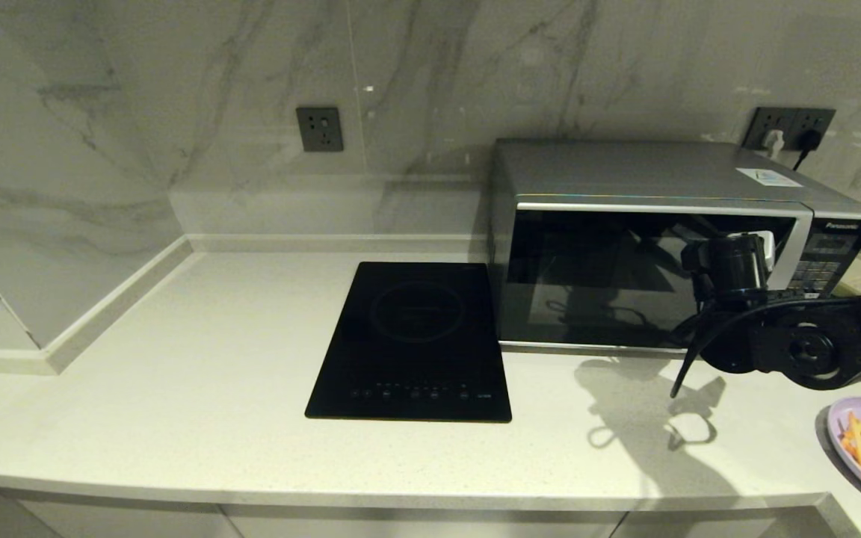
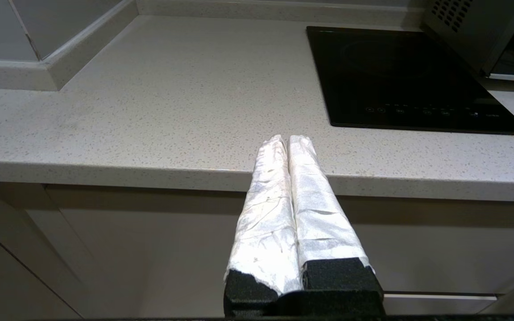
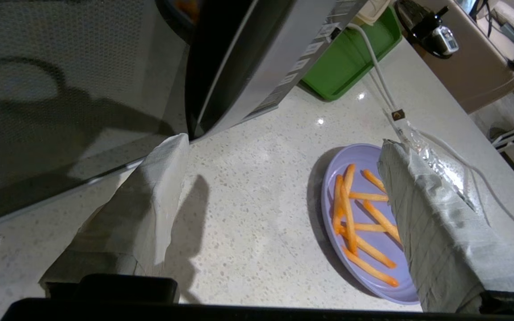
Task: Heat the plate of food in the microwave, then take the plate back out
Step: Open the microwave oven
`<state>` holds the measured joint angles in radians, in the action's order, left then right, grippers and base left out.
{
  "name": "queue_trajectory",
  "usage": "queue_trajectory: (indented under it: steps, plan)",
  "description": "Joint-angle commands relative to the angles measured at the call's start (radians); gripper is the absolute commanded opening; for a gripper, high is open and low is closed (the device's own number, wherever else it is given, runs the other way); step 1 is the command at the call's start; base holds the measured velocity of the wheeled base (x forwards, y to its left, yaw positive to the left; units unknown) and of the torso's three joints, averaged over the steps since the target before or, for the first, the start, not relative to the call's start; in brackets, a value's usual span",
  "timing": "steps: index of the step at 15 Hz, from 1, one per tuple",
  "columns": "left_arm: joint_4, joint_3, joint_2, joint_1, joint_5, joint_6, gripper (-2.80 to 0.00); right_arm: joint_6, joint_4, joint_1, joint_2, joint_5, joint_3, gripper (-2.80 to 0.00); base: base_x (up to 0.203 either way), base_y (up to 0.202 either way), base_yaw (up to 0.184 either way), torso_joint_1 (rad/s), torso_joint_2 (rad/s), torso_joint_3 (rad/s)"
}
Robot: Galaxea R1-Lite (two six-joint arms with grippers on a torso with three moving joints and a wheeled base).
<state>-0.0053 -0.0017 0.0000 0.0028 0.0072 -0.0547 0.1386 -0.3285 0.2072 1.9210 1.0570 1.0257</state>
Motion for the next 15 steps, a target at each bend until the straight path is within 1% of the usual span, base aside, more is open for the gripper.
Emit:
queue_trajectory:
  steps: [1, 4, 12, 15]
  plan:
    - [-0.001, 0.000, 0.000, 0.000, 0.000, -0.001, -2.80, 0.017, -0.003, -0.029, 0.045, 0.006, 0.031, 0.00, 0.000, 0.000, 0.000, 0.000, 0.00, 0.000]
    - [-0.001, 0.000, 0.000, 0.000, 0.000, -0.001, -2.80, 0.043, -0.003, -0.060, 0.063, 0.006, 0.069, 0.00, 0.000, 0.000, 0.000, 0.000, 0.00, 0.000]
    - [-0.001, 0.000, 0.000, 0.000, 0.000, -0.001, -2.80, 0.062, -0.003, -0.117, 0.106, 0.006, 0.159, 0.00, 0.000, 0.000, 0.000, 0.000, 0.00, 0.000]
    - [-0.001, 0.000, 0.000, 0.000, 0.000, -0.001, -2.80, 0.067, -0.004, -0.135, 0.116, 0.006, 0.165, 0.00, 0.000, 0.000, 0.000, 0.000, 0.00, 0.000]
